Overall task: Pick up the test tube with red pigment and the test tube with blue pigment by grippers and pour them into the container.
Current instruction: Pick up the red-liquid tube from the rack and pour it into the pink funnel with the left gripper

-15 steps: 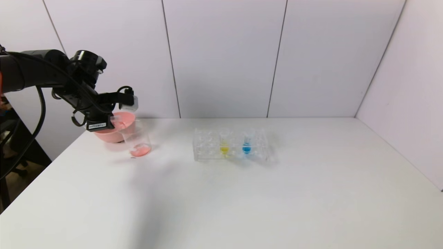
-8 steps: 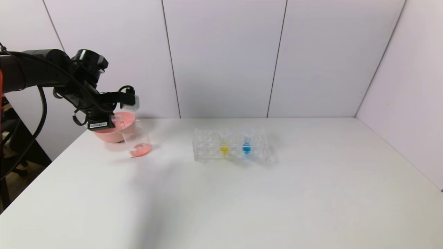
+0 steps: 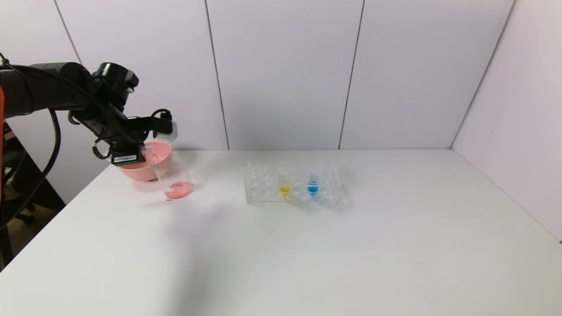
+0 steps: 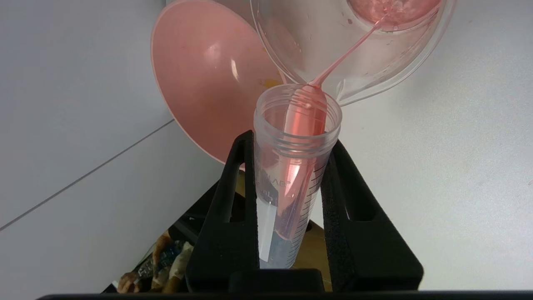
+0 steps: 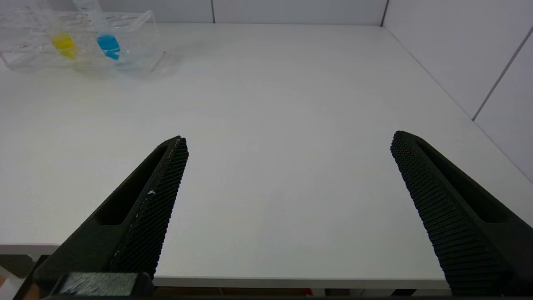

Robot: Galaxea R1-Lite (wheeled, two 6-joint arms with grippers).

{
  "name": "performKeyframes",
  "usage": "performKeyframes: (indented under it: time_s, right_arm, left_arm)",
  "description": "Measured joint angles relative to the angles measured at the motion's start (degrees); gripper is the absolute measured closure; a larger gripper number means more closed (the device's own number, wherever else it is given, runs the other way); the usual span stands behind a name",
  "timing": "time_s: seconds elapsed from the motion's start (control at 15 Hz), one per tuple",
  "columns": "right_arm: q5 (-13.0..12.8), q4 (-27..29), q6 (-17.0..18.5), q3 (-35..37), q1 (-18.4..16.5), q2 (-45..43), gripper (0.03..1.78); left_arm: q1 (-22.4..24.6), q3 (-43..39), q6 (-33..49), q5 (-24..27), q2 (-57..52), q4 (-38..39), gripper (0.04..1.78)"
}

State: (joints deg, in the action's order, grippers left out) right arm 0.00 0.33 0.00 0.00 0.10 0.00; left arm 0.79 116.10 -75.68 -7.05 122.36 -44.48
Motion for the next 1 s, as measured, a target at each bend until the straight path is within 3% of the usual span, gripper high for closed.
performKeyframes:
  time_s: [1.0]
  right_arm:
    - [0.0, 0.0, 0.0, 0.0, 0.0, 0.0, 0.04]
  left_arm:
    - [-0.6, 0.0, 0.1, -3.0, 0.1, -0.7, 1.37]
